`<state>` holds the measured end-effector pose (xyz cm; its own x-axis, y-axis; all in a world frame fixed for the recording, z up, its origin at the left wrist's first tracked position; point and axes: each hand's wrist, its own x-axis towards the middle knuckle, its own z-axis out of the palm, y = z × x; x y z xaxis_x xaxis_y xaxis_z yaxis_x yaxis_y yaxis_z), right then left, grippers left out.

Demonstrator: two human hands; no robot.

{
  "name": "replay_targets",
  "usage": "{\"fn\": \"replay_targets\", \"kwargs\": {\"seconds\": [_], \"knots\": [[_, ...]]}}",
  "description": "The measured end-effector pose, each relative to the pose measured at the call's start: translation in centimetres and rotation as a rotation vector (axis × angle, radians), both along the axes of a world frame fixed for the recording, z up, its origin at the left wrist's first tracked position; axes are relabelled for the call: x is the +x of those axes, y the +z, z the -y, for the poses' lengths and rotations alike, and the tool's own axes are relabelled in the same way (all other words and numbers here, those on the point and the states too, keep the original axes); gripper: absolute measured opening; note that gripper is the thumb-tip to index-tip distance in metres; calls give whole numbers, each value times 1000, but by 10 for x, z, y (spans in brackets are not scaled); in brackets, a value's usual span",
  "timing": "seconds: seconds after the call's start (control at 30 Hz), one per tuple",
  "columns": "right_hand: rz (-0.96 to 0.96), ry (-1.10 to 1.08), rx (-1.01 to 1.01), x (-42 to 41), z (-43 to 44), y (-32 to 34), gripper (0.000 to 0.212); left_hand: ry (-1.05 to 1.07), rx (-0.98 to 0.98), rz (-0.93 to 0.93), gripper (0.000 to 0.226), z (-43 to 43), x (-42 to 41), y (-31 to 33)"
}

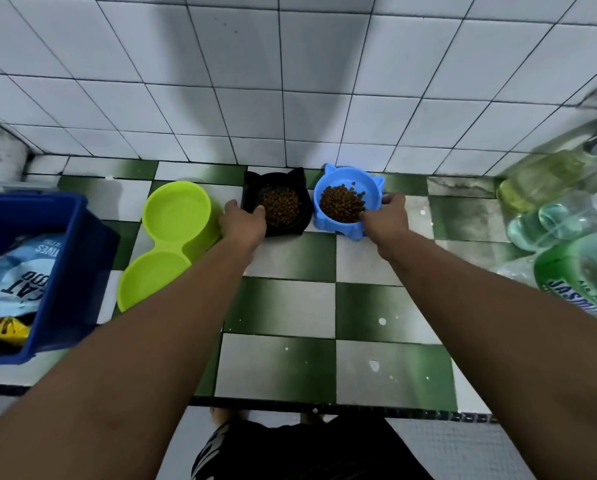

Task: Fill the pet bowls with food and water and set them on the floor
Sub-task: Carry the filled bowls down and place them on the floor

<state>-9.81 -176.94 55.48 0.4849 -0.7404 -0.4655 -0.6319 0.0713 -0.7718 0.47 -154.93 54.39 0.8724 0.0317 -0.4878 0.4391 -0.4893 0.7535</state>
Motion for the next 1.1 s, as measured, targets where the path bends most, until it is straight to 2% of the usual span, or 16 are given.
{"fn": "replay_targets", "kwargs": {"seconds": [0.1, 0.2, 0.33, 0.57, 0.83, 1.1], "knots": [[23, -20, 49, -1, 3, 1, 46, -42, 33, -8, 62, -2, 6, -11], [41, -28, 112, -2, 7, 3, 48, 8, 33, 45, 54, 2, 1, 1], [70, 16, 192, -7, 9, 1, 64, 38, -39, 90, 41, 9, -1, 4], [92, 47, 148, -13, 23, 1, 68, -8, -105, 129, 48, 3, -11, 7], [152, 110, 179, -48, -2, 38, 59, 22, -134, 195, 53, -36, -32, 21], [252, 211, 130, -85, -72, 100, 61, 123, -265, 219, 49, -124, -97, 82]]}}
